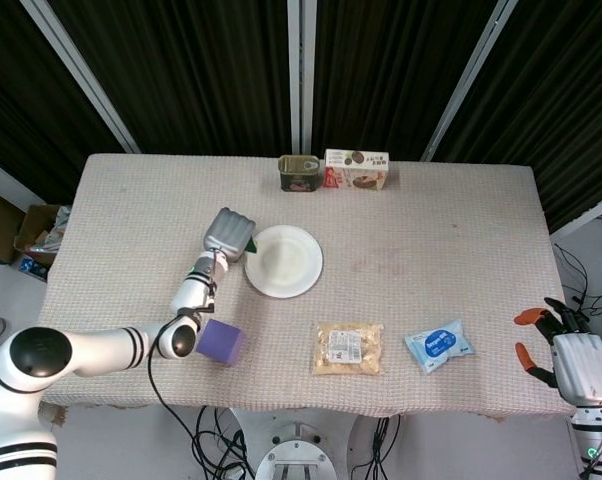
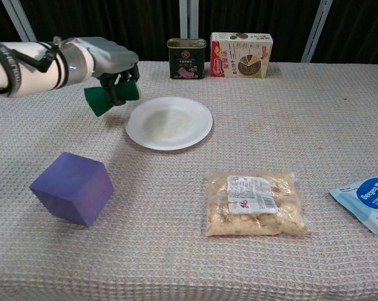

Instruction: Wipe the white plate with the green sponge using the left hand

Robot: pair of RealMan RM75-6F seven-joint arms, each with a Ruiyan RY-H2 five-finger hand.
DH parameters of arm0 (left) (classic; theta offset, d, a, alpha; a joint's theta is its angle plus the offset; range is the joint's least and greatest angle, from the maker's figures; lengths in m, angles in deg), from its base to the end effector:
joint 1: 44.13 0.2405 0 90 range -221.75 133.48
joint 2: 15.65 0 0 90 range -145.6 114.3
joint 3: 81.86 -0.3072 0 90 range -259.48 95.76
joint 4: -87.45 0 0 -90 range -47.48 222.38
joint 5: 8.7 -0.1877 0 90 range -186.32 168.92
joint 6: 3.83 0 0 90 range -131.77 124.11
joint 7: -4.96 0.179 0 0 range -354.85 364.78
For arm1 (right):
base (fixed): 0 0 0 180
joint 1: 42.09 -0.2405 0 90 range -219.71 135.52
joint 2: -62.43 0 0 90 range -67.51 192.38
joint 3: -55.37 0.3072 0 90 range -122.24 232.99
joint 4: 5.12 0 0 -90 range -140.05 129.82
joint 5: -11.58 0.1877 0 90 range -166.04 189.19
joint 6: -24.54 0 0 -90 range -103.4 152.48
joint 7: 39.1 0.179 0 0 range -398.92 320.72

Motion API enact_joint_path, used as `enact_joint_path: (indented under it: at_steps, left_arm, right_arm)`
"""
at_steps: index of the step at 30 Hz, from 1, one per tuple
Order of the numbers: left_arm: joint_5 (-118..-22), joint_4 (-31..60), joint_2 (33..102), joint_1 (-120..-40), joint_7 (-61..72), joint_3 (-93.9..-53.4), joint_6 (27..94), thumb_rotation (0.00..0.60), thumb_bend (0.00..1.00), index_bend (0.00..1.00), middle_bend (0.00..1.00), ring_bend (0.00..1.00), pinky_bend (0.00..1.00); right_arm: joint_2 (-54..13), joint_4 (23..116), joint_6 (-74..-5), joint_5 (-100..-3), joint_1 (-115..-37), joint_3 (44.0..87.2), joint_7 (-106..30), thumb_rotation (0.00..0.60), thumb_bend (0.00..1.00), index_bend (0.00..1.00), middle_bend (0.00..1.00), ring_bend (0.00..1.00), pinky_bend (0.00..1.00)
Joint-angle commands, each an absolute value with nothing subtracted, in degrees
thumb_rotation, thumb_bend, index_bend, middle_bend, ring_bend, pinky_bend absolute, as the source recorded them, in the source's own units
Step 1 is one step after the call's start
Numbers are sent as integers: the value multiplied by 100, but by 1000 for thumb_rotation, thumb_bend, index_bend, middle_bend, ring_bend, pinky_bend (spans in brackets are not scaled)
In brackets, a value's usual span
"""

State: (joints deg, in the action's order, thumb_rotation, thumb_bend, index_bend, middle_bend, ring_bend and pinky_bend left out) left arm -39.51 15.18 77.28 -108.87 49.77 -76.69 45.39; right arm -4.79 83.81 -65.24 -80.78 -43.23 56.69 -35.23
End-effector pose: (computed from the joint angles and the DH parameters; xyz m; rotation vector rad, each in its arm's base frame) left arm -0.1290 0.4893 -0.0327 -1.9310 -0.6851 -0.4916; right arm -0.3473 -0.1901 0.1880 1.3914 -0.9082 0.9976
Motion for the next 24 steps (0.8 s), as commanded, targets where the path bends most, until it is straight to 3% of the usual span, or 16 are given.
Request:
enact_joint_path:
  at_steps: [1,6,11,14,18,24]
  left_arm:
    - [-4246,1700,7633,-10469,4474,-7789,4537,600,345,503,527,470,362]
    - [-4164,1948,7723,-10416,4550,-7815,4428,600,337,448,445,410,311]
    - [-3729,1789,7697,-10462,4888,-7744,4522,600,204,164,154,194,190]
    - [-3720,1532,7608,-10426,4893,-7662,4719,600,154,85,55,119,163]
    - [-4043,921,7228,-10210,4608,-7548,5140,600,130,61,26,105,154]
    - [-5594,-74,6216,-9269,3419,-7573,6503,600,113,72,64,108,154]
  right_arm:
    - [-480,8398,-6567,-8135,-4326,5660,-3541,600,259,407,341,159,241]
    - [-466,8433,-6614,-8177,-4306,5637,-3570,600,259,405,341,160,241]
    - [-450,8427,-6677,-8173,-4262,5626,-3540,600,259,405,341,159,241]
    - [-437,8420,-6698,-8170,-4253,5630,-3515,600,259,405,341,159,241]
    - [-404,8415,-6716,-8179,-4258,5644,-3484,600,259,404,341,159,241]
    - [-292,8381,-6674,-8104,-4278,5680,-3314,600,259,404,340,159,241]
